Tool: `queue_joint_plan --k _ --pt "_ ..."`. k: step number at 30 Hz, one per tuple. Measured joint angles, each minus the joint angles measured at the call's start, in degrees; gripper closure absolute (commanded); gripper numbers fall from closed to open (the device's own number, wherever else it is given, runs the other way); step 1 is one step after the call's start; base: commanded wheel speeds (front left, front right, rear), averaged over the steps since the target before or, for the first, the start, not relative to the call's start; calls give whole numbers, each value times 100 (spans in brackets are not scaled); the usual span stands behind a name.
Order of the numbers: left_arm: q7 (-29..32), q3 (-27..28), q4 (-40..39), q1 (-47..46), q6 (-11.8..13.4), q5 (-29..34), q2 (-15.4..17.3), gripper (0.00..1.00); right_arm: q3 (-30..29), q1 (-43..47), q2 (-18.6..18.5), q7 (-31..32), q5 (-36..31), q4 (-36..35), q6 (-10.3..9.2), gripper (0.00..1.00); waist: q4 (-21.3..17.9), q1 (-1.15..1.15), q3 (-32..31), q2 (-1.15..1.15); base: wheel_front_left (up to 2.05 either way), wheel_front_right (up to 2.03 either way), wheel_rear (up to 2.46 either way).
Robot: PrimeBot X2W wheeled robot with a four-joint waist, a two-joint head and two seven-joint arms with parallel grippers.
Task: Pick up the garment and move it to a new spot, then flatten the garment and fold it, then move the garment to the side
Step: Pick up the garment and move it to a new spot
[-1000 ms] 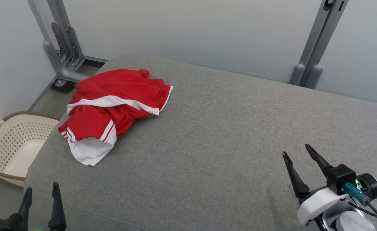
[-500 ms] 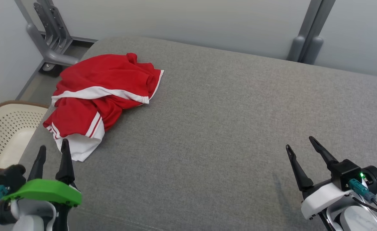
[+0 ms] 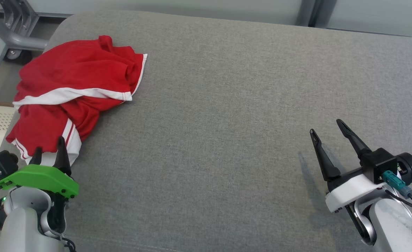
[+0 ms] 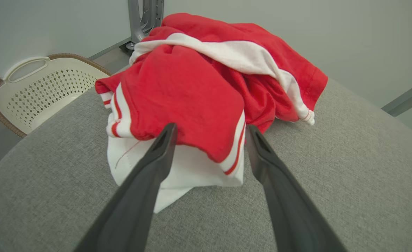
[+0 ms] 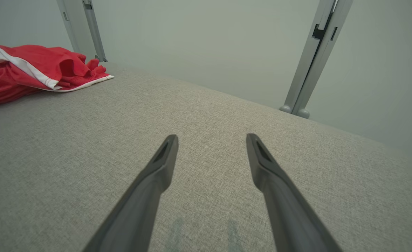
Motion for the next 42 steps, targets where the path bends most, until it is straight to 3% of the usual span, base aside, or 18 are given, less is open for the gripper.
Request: queue_joint_plan --k 17,18,19,20,21,27,42 --pt "554 355 1050 -279 398 41 515 2 -45 -154 47 -1 2 51 9 0 -691 0 139 0 0 0 0" --pt "588 374 1085 -287 399 38 546 8 -47 -154 56 -1 2 56 9 0 -728 0 149 0 0 0 0" --pt "589 396 1122 -307 398 31 564 50 -48 -154 60 -1 2 67 9 0 -765 0 161 0 0 0 0" --pt "597 411 1168 -341 398 24 573 68 -55 -154 63 -1 3 74 9 0 -800 0 172 0 0 0 0" --pt "635 420 1201 -384 398 19 576 99 -75 -154 65 -1 8 81 9 0 -834 0 184 0 0 0 0" --pt "673 380 1383 -617 376 -26 569 100 -219 -152 56 -1 22 115 7 0 -927 0 232 0 0 0 0" --pt "656 -282 790 -651 -426 51 620 100 -378 -27 101 -1 76 230 -10 0 -778 0 -48 0 0 0 0"
